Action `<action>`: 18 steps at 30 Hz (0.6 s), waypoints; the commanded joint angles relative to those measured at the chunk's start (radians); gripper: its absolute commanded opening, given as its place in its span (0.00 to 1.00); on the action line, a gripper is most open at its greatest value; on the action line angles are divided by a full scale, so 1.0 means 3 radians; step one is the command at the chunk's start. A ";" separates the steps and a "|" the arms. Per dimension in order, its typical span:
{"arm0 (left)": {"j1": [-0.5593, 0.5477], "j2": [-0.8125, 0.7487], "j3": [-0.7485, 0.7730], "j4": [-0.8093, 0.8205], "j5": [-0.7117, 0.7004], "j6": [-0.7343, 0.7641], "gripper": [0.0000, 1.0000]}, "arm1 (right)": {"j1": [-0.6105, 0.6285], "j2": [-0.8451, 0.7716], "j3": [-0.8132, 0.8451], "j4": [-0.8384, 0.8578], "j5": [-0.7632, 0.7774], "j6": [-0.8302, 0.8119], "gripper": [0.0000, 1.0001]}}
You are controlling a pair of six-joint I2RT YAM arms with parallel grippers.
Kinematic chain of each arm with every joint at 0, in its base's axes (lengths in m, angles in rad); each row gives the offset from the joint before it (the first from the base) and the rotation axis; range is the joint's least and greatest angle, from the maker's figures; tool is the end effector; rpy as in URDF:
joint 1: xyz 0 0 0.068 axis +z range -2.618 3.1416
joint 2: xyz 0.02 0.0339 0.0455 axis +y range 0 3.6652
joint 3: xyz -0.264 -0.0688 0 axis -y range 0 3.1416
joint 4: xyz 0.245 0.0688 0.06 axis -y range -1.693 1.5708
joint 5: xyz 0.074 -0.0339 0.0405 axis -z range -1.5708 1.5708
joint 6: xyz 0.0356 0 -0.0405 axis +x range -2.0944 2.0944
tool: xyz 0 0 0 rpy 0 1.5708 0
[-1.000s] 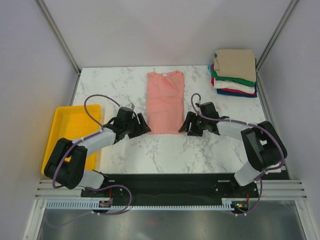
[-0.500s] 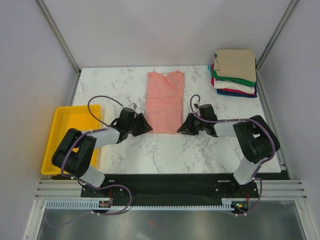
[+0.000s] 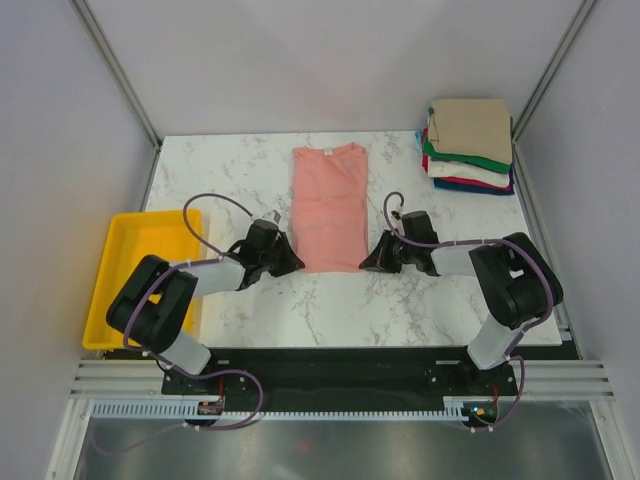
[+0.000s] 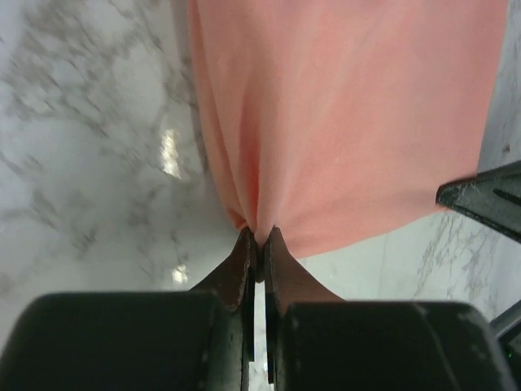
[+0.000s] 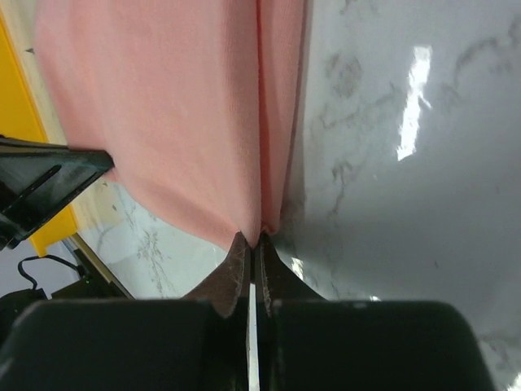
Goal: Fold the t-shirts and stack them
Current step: Fold the tshirt
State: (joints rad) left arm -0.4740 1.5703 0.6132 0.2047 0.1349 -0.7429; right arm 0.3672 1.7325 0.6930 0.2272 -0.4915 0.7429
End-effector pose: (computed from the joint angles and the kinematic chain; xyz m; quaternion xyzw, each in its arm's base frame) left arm 0.2557 -0.1365 0.1371 -0.0961 0.9107 -0.2776 0.2904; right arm 0.2841 0.1273 0.1167 0.0798 0.9020 0.3813 0.1861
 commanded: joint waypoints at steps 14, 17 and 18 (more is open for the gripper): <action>-0.0716 -0.2502 -0.0071 -0.2308 -0.0210 -0.0484 0.02 | 0.0110 -0.2486 -0.0383 -0.2361 0.0135 -0.0252 0.00; -0.0726 -0.2677 0.0164 -0.2665 -0.0107 -0.0551 0.02 | 0.0182 -0.2773 -0.0143 -0.2749 0.0206 -0.0232 0.00; -0.0726 -0.2688 0.0296 -0.2732 -0.0087 -0.0546 0.02 | 0.0208 -0.2814 -0.0005 -0.2817 0.0222 -0.0227 0.00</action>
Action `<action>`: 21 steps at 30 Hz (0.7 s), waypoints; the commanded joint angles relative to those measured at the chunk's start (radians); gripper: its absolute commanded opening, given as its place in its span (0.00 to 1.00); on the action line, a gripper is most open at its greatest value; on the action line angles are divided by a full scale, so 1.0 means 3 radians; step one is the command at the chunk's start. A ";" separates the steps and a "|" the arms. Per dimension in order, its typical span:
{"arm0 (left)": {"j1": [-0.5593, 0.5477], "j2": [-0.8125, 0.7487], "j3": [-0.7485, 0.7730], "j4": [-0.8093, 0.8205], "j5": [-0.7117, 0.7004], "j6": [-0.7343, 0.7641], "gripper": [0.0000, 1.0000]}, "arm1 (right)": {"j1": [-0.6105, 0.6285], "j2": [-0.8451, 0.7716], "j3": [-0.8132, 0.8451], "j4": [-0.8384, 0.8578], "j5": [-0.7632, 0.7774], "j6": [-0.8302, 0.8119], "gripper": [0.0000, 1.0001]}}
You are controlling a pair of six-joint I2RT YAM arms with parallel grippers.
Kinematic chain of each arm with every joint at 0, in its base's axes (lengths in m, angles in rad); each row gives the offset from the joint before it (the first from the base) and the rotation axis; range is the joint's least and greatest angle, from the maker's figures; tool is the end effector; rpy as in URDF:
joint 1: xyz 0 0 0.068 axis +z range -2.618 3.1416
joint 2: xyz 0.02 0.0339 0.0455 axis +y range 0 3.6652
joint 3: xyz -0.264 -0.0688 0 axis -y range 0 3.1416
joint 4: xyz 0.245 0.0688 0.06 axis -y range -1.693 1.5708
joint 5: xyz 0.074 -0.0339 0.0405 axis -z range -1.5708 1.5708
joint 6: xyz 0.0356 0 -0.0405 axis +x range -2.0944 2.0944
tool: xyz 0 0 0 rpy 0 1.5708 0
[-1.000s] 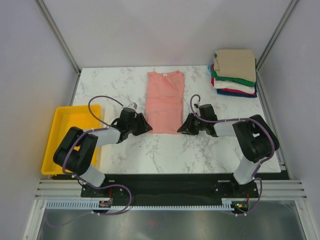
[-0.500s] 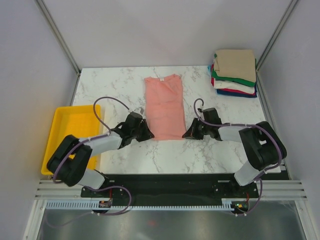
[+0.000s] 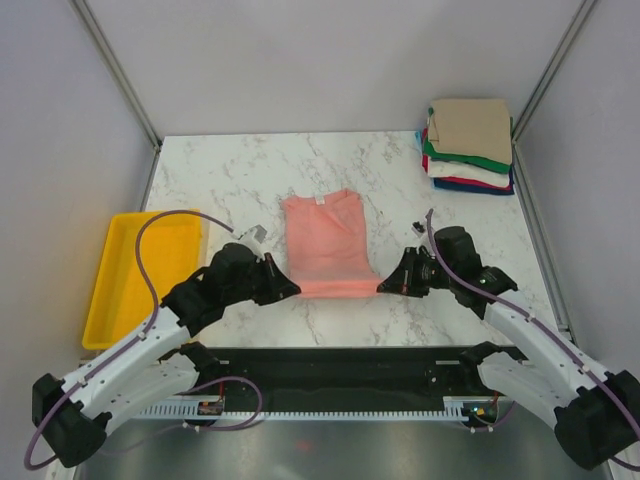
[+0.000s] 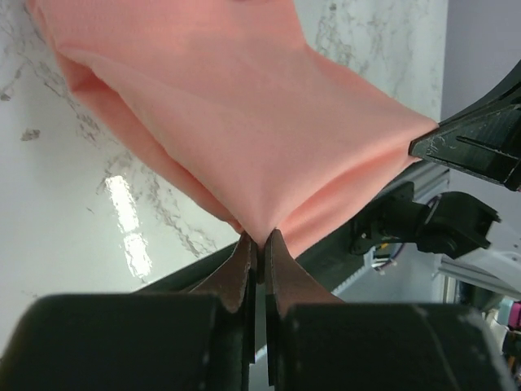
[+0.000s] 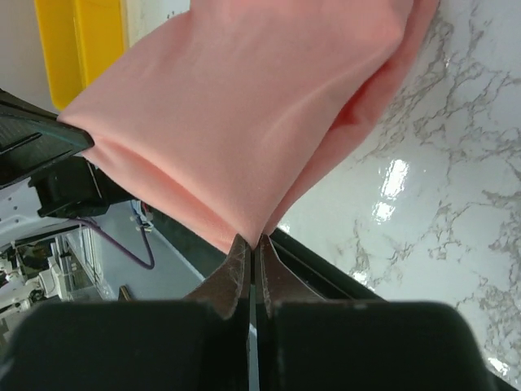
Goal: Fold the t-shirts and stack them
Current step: Fold the tshirt
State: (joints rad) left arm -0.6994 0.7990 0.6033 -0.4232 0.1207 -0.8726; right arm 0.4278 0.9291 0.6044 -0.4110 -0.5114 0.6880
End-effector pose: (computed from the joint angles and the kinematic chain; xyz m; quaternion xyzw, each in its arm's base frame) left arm 0.1326 -0.1172 0.2505 -0.0492 0.8863 -0.3615 0.2853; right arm 0.1667 0.0952 0.2332 0.0130 0.8902 0.4038 0.2104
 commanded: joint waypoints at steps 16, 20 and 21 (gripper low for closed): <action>0.0163 0.0634 0.1307 -0.1033 -0.0019 0.0086 0.02 | 0.0016 0.0671 0.1482 -0.1074 0.0713 -0.0447 0.00; 0.0281 0.0721 0.1384 -0.1151 0.0155 0.0076 0.02 | 0.0011 0.0763 0.1580 -0.1115 0.0636 -0.0463 0.00; 0.0311 0.0737 0.1384 -0.1151 0.0180 0.0086 0.02 | 0.0016 0.0794 0.1625 -0.1115 0.0651 -0.0483 0.00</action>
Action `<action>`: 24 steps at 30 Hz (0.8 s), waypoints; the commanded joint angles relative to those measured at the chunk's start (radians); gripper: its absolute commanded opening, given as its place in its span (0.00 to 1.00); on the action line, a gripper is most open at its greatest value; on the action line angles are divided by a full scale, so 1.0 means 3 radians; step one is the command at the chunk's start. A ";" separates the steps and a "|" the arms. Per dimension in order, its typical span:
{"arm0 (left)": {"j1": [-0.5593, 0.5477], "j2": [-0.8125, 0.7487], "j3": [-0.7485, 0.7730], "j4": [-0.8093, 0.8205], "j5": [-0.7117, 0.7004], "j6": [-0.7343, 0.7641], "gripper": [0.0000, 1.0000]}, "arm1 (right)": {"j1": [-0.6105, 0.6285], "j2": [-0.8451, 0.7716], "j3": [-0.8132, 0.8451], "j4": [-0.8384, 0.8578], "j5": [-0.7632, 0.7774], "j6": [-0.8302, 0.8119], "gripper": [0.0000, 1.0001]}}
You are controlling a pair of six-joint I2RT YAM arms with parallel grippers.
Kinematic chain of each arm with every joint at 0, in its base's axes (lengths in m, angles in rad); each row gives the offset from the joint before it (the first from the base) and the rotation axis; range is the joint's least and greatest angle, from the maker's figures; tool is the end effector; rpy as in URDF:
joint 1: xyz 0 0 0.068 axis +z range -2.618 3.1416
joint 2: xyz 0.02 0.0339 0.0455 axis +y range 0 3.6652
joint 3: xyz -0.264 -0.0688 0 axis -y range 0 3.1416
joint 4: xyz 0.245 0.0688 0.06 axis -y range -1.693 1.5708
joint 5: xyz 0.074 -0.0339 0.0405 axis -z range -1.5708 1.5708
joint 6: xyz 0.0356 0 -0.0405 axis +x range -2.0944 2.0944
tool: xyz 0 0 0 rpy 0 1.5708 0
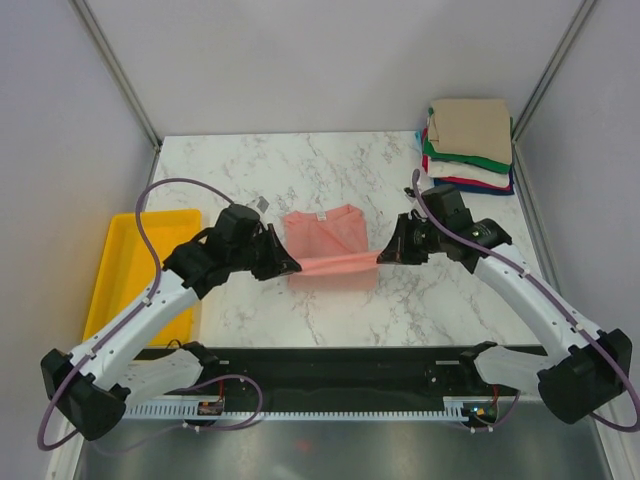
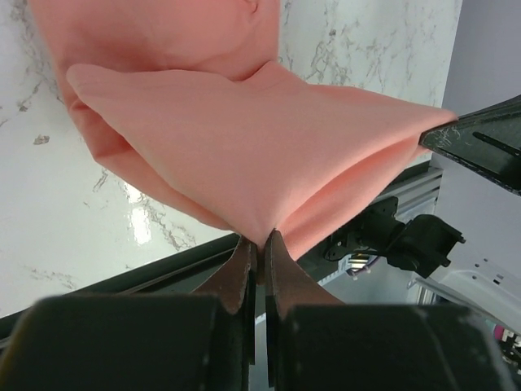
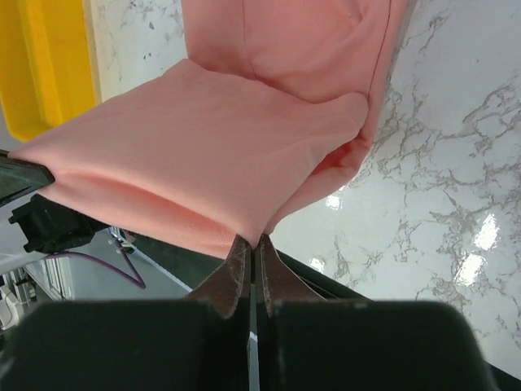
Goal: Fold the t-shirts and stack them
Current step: Fold the tshirt
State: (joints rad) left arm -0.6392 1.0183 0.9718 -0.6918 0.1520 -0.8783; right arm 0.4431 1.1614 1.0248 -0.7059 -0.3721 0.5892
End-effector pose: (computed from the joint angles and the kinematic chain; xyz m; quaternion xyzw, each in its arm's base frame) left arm 0.1651 -0.1294 0.3133 -0.0783 0.9091 -0.3278 0.2448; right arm 0.2087 0.1134 0.3018 0.0013 0.9207 0.3231 0.2191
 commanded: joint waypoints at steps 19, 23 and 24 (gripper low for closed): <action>0.1097 0.2372 0.1566 0.0154 0.0669 0.0959 0.02 | -0.0311 0.2223 0.1681 0.0267 0.0642 -0.0348 0.00; 0.1235 0.2980 0.2016 0.0046 0.0623 0.0985 0.02 | -0.0367 0.2683 0.2146 0.0267 0.0551 -0.0353 0.00; 0.1261 0.3048 0.2189 0.0021 0.0623 0.0995 0.02 | -0.0377 0.2841 0.2304 0.0267 0.0515 -0.0348 0.00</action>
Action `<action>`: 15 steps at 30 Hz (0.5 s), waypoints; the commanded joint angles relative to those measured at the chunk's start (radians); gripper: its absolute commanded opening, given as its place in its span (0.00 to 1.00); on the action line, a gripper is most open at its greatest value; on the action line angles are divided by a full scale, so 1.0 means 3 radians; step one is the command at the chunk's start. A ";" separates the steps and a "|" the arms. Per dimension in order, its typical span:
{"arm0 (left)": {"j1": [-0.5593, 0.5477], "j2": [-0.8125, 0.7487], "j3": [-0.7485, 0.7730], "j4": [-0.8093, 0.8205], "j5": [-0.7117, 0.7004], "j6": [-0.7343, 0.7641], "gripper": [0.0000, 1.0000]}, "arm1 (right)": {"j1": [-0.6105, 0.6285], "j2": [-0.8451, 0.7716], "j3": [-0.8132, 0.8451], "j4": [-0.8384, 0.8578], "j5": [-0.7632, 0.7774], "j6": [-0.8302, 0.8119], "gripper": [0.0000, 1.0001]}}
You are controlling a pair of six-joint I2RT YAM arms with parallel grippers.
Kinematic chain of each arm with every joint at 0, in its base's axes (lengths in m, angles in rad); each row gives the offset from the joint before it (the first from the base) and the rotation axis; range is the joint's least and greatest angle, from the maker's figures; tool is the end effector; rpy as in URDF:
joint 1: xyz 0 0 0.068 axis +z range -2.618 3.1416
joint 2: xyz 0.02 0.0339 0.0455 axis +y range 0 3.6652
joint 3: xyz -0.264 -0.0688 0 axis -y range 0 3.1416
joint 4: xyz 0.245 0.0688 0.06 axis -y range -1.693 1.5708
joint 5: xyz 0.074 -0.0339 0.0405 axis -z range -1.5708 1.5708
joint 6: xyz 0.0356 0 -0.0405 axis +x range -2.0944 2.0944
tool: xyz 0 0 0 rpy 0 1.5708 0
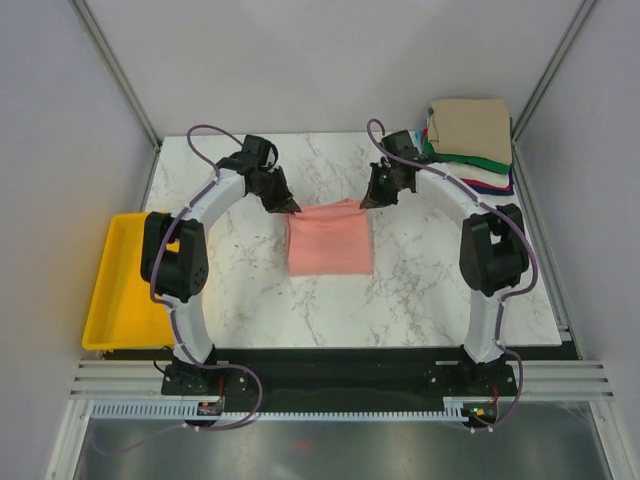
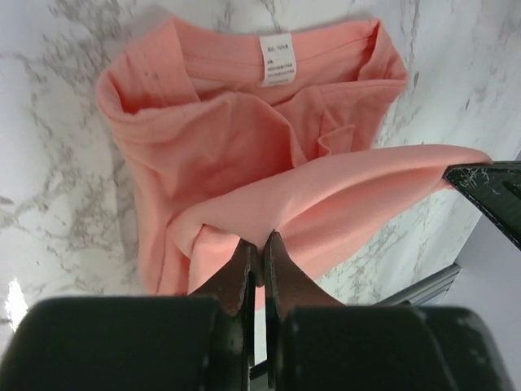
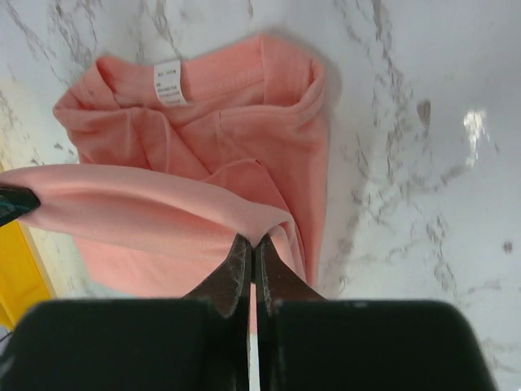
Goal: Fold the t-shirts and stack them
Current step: Fold the tshirt
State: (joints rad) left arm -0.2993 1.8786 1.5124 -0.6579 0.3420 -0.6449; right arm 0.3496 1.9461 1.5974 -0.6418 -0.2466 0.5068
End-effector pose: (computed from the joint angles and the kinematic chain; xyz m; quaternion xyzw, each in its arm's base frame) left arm 0.3846 -0.1312 0.2415 -0.1179 0.9426 -0.2669 0.1624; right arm 0.3982 0.1544 0.2410 0.0396 0.9508 0.2251 0.2094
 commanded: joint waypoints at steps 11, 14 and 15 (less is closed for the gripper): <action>0.0297 0.0804 0.1109 -0.0425 -0.0046 0.0365 0.43 | -0.0122 0.0692 0.1041 0.0063 -0.0149 -0.0191 0.75; 0.0252 0.0805 0.1517 -0.0751 -0.0514 0.0599 0.64 | -0.0127 0.0464 0.0833 0.0150 -0.0114 -0.0303 0.78; 0.0221 0.0769 0.1600 -0.0813 -0.0673 0.0666 0.67 | -0.0127 0.0351 0.0685 0.0226 -0.0098 -0.0304 0.78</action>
State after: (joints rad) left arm -0.2222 2.1407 1.8709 -0.8116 0.2668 -0.5461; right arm 0.3141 2.1445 1.8446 -0.6216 -0.2733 0.4561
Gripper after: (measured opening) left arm 0.646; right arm 0.775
